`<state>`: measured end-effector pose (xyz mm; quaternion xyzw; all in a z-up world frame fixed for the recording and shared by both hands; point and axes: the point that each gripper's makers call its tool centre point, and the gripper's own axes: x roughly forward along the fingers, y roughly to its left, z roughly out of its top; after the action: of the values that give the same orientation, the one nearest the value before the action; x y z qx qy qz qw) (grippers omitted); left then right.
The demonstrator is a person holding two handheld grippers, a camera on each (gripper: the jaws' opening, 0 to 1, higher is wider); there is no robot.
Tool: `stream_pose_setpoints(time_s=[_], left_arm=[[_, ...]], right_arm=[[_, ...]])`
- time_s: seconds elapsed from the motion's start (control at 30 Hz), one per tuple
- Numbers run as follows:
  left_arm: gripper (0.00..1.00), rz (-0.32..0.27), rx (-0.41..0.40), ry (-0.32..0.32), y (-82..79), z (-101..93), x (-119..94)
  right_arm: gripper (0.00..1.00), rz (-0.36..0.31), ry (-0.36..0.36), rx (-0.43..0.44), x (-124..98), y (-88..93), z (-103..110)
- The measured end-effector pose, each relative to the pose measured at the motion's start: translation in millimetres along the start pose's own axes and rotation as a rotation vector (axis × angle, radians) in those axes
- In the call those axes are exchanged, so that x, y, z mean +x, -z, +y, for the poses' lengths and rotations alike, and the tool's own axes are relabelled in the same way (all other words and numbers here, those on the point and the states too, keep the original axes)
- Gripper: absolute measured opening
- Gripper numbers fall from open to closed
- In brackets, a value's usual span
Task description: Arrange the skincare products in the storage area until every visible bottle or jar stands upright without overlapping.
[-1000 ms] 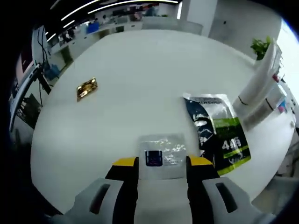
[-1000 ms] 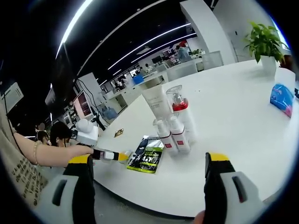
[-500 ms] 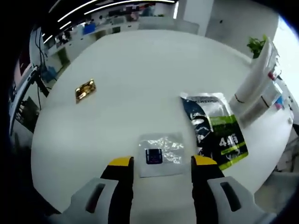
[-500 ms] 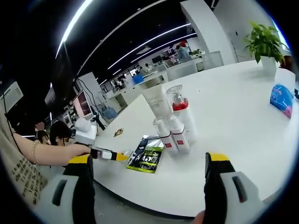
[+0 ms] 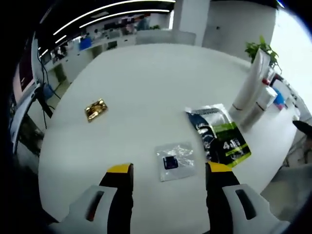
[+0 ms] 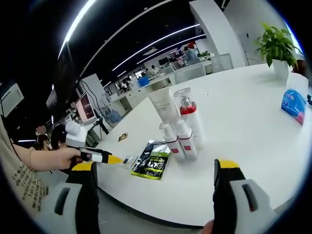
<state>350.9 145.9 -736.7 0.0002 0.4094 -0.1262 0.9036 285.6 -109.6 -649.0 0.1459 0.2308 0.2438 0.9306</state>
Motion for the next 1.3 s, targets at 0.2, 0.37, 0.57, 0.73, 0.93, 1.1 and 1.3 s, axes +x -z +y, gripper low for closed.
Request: stream_pose_setpoints(time_s=[0.2,0.37,0.57,0.73,0.93,1.1,1.3], left_arm=[[0.64,-0.070,0.007,0.035,-6.3,4.8,-17],[0.67,-0.100,0.039,0.057,-0.9,9.7,-31],[0.71,-0.130,0.048,0.094,1.7,11.8,-43],[0.76,-0.162,0.037,0.116,-0.3,17.1,-54],[0.83,-0.206,0.011,0.161,-3.9,20.9,-67],[0.89,-0.238,-0.002,0.174,-10.2,20.7,-81],[0.94,-0.272,0.017,0.213,-12.1,19.8,-91]], right_arm=[[0.99,0.004,0.004,-0.003,0,0.8,0],[0.99,0.006,0.006,-0.010,0,1.0,0],[0.99,0.006,0.007,-0.013,0,1.0,0],[0.99,0.012,0.003,-0.014,1,1.8,1],[0.99,0.016,0.000,-0.014,0,2.5,2],[0.99,0.021,-0.001,-0.018,1,3.3,2],[0.99,0.025,-0.001,-0.020,1,3.5,2]])
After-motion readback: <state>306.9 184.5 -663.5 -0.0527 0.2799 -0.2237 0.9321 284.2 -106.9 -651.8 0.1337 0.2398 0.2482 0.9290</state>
